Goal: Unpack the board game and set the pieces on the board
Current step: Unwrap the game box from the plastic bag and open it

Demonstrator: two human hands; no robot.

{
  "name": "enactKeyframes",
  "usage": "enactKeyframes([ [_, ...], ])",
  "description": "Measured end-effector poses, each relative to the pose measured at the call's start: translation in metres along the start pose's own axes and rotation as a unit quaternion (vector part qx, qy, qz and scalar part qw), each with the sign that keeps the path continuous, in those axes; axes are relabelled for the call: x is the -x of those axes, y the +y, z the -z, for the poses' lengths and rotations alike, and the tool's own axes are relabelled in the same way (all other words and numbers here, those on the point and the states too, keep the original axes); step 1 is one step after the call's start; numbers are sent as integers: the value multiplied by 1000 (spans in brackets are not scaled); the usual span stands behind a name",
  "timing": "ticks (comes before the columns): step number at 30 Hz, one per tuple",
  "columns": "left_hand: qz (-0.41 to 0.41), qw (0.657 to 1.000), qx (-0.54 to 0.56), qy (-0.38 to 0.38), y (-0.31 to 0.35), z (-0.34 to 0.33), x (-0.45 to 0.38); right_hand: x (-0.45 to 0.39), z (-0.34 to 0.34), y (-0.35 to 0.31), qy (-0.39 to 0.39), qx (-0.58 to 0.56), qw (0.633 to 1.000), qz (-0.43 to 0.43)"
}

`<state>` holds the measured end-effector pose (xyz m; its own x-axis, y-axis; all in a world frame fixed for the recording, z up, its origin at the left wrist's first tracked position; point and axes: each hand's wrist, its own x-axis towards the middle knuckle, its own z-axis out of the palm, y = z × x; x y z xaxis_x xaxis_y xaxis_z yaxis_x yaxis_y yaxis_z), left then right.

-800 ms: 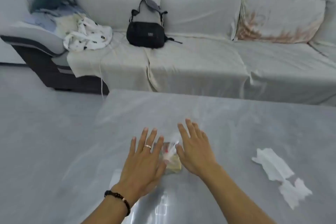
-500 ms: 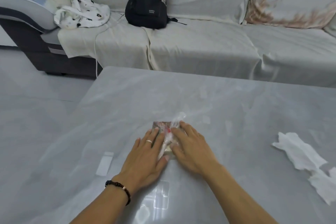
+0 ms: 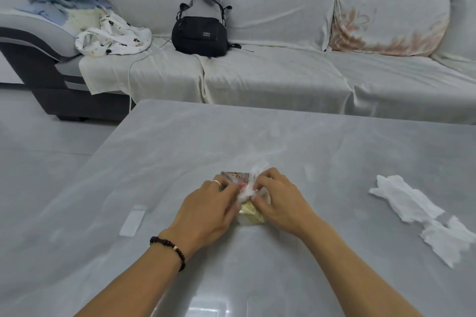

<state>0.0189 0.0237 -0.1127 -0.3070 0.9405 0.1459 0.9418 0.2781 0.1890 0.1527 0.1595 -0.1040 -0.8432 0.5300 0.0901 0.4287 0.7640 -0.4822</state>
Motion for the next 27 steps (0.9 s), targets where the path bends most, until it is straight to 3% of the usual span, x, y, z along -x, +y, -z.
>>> enactKeyframes([
  [6, -7, 998, -66, -11, 2, 13, 18, 25, 15, 2, -8, -21, 999, -48],
  [10, 12, 999, -30, 22, -3, 13, 26, 41, 20, 8, -8, 33, 995, -89],
  [13, -49, 996, 48, 64, 10, 10, 24, 44, 21, -7, 32, 69, 996, -52],
  [15, -96, 993, 40, 52, 20, 3, 22, 41, 18, -19, 18, 75, 996, -39],
  [17, -104, 990, 42, 88, 24, -1, 23, 37, 13, -23, -4, 85, 996, -39],
  [21, -79, 983, 65, 155, 20, 8, 27, 38, 13, -14, 47, -35, 996, -71],
  [27, -13, 989, 79, 127, 6, 8, 33, 39, 14, 1, 116, -88, 969, -198],
])
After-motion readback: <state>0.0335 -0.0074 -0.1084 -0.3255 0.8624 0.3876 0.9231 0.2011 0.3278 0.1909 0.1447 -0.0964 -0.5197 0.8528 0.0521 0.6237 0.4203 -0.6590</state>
